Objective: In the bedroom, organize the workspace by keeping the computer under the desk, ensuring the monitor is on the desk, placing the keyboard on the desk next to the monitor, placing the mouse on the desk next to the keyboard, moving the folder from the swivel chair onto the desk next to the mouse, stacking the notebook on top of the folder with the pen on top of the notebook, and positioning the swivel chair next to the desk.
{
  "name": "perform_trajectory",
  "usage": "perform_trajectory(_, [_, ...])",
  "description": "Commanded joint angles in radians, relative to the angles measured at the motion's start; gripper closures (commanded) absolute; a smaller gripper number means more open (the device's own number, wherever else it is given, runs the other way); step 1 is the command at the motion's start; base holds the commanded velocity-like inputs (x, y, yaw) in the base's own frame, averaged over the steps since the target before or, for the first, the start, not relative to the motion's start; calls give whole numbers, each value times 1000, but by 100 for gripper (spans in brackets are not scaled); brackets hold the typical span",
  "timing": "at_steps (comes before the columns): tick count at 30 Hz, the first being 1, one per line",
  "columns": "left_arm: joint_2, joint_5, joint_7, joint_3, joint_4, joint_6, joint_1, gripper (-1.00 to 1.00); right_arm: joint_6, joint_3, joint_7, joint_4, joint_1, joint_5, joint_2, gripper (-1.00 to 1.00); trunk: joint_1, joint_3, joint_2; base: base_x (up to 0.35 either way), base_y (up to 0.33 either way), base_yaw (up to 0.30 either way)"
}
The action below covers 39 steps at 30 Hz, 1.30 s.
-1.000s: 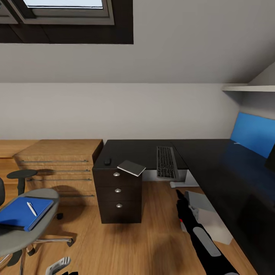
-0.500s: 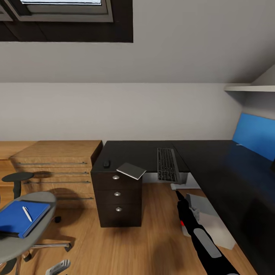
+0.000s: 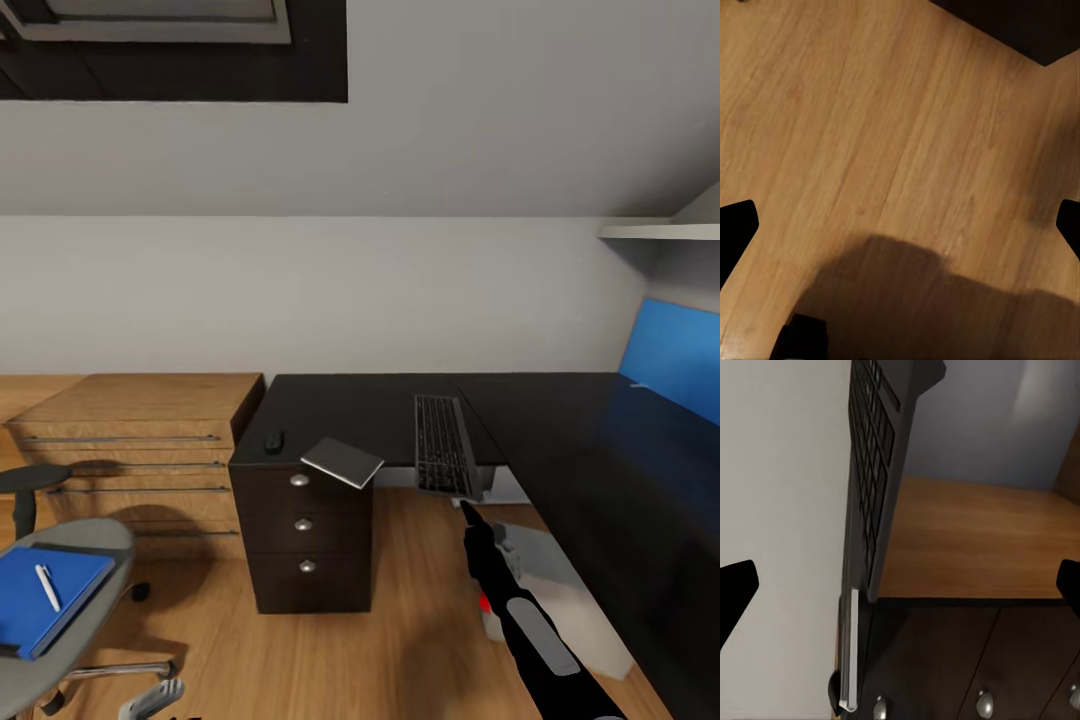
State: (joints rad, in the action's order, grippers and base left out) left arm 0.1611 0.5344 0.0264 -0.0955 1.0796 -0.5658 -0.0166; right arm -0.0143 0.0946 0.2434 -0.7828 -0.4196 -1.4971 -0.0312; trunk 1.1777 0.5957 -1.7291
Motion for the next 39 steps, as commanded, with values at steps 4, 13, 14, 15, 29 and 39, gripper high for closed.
perform_trajectory(4, [0, 8, 3, -1, 2, -4, 0, -100, -1, 3, 4, 1, -1, -11, -1, -100, 0, 1, 0, 134, 0, 0])
perform_trajectory(13, [0, 8, 2, -1, 2, -3, 0, -100, -1, 2, 4, 2, -1, -10, -1, -100, 0, 1, 0, 83, 0, 0])
perform_trajectory(14, [0, 8, 1, -1, 2, -3, 0, -100, -1, 2, 4, 2, -1, -10, -1, -100, 0, 1, 0, 143, 0, 0])
perform_trajectory(15, [0, 8, 1, -1, 2, -3, 0, -100, -1, 2, 4, 2, -1, -10, -1, -100, 0, 1, 0, 114, 0, 0])
perform_trajectory(29, [0, 13, 0, -1, 4, -5, 0, -100, -1, 1, 2, 2, -1, -10, -1, -100, 19, 16, -35, 23, 0, 0])
perform_trajectory(39, [0, 13, 0, -1, 5, -5, 0, -100, -1, 1, -4, 2, -1, -10, -2, -100, 58, 48, -105, 0, 0, 0])
